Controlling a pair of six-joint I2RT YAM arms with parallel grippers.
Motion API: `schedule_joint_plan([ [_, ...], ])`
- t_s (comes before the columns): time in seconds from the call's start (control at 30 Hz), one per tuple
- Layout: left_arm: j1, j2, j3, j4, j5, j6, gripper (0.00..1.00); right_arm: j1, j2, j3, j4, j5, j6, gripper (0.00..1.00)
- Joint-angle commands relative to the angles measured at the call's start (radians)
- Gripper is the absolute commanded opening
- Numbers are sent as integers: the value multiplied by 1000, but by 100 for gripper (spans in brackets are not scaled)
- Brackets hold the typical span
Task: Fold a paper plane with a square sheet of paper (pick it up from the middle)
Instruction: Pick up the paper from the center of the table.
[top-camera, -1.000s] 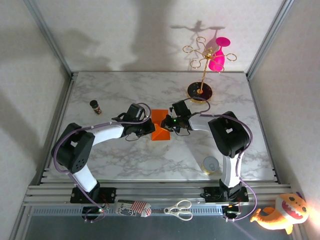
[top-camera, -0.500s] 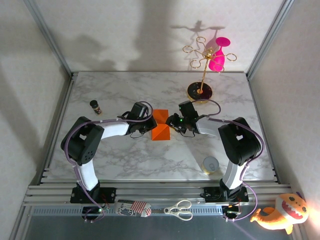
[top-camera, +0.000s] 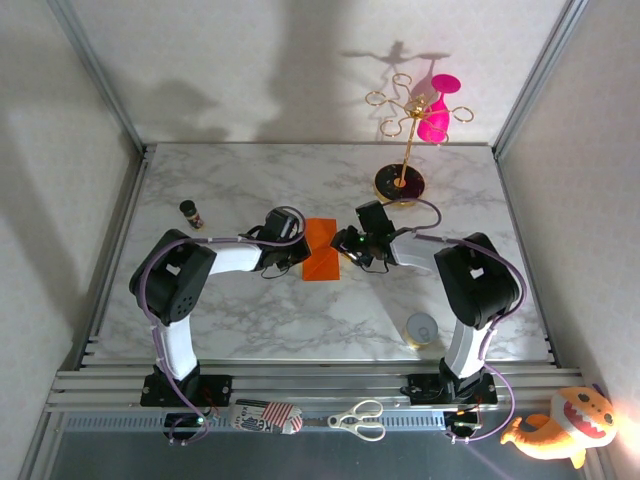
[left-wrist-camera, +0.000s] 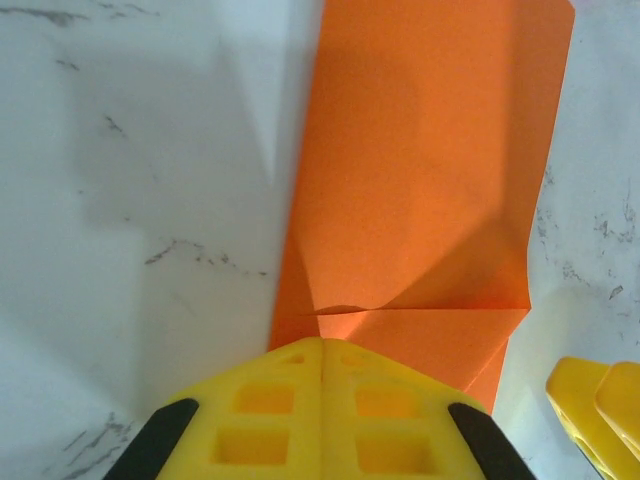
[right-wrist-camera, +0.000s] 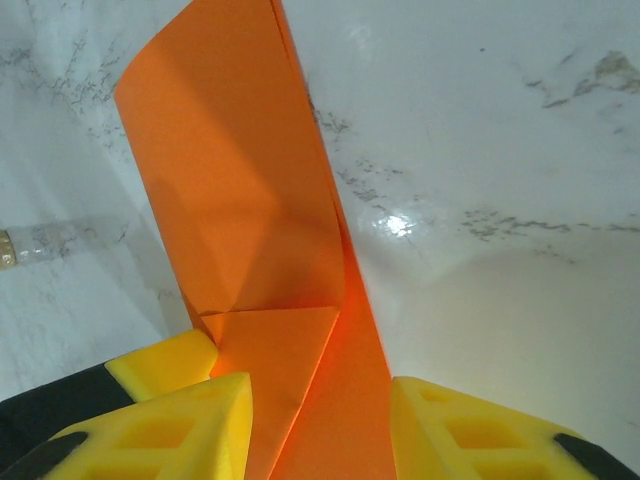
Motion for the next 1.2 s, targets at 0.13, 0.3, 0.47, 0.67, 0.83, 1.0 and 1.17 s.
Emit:
schedule_joint_plan([
  [0.13, -4, 25, -9, -49, -39, -9, 0, 20, 41, 45, -37, 9, 19, 41],
  [0.3, -4, 28, -16, -51, -33, -12, 0, 21, 60, 54, -21, -18, 24, 39],
  [0.47, -4, 33, -17, -45, -23, -16, 0, 22, 80, 66, -21, -34, 21, 34],
  [0.67, -4, 32, -19, -41, -17, -17, 0, 20, 97, 77, -18, -42, 13, 28],
  [0.83, -4, 35, -20, -34, -11, -20, 0, 17, 87, 75, -25, -23, 13, 26],
  [1.0, -4, 39, -17, -34, -7, -21, 0, 11, 104, 79, -16, -55, 21, 27],
  [1.17, -4, 33, -23, -32, -8, -25, 0, 12, 111, 76, 11, -84, 28, 27],
])
